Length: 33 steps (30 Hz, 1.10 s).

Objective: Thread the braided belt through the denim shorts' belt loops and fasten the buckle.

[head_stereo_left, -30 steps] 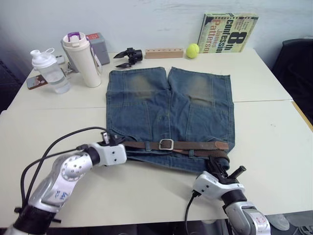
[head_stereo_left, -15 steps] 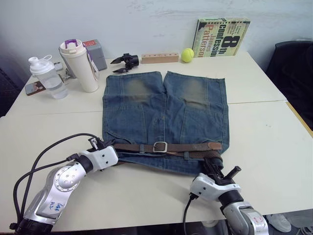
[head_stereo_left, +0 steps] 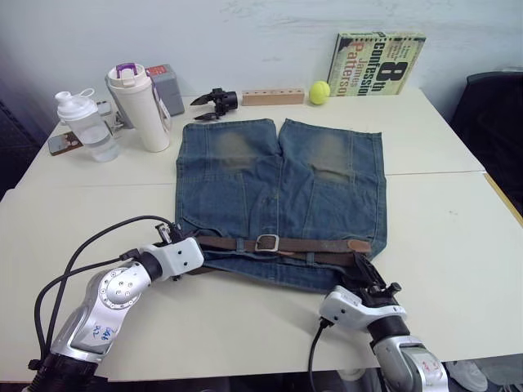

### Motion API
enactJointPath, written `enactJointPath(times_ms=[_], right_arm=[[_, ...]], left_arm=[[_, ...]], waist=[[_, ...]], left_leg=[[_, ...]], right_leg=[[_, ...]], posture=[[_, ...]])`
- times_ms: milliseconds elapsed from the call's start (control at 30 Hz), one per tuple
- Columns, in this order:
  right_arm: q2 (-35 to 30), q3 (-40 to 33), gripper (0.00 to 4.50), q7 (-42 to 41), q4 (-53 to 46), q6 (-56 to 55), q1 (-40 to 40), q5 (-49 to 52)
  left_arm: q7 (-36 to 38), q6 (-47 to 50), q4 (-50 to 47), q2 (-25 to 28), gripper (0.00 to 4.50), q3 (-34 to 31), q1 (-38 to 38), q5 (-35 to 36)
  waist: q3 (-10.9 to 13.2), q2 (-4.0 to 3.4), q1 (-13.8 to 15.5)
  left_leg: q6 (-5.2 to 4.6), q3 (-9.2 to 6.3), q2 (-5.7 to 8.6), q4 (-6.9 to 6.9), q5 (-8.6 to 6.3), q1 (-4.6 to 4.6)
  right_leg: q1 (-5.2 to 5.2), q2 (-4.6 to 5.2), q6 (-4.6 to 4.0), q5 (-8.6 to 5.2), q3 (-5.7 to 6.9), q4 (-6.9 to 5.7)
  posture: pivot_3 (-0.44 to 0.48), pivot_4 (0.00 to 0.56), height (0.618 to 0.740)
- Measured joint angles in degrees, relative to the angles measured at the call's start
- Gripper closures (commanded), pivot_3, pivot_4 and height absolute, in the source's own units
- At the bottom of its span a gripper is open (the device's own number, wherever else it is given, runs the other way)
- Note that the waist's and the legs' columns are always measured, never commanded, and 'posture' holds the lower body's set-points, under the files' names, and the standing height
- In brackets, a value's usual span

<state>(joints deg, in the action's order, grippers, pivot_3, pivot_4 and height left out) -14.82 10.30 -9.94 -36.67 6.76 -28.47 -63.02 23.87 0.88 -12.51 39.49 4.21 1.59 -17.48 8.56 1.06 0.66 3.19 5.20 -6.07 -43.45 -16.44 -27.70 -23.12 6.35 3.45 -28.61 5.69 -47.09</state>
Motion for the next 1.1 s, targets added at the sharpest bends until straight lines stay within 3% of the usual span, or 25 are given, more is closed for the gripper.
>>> enactJointPath(times_ms=[100, 300, 1100], right_arm=[[-0.01, -0.10, 2.10, 1.72, -1.06, -0.04, -2.06, -1.70], [0.27, 0.09, 2.10, 5.00, -1.78, -0.50, -5.84, -4.77], [2.67, 3.20, 2.10, 6.57, -1.75, -0.85, -6.39, -7.96]], left_arm=[[0.07, 0.00, -0.01, -0.12, 3.62, 0.27, 0.22, -0.02], [0.39, 0.35, -0.02, -0.12, 3.62, 0.25, 0.25, -0.02], [2.14, 1.58, 0.00, -0.12, 3.62, 0.28, 1.48, -0.02]], waist=[[-0.04, -0.10, 0.38], [0.03, -0.23, 0.68], [0.24, -0.36, 0.70]], left_leg=[[-0.03, 0.01, 0.00, -0.20, 0.01, -0.54], [-0.02, 0.01, -0.01, -0.25, -0.02, -0.54], [0.10, 0.00, -0.09, -0.23, -0.09, -0.57]], right_leg=[[-0.55, 0.00, 0.01, 0.01, -0.03, -0.24], [-0.55, 0.00, 0.01, 0.00, -0.03, -0.23], [-0.63, -0.01, -0.06, -0.04, -0.04, -0.20]], posture=[[0.000, 0.150, 0.657], [0.000, 0.150, 0.657], [0.000, 0.150, 0.657]])
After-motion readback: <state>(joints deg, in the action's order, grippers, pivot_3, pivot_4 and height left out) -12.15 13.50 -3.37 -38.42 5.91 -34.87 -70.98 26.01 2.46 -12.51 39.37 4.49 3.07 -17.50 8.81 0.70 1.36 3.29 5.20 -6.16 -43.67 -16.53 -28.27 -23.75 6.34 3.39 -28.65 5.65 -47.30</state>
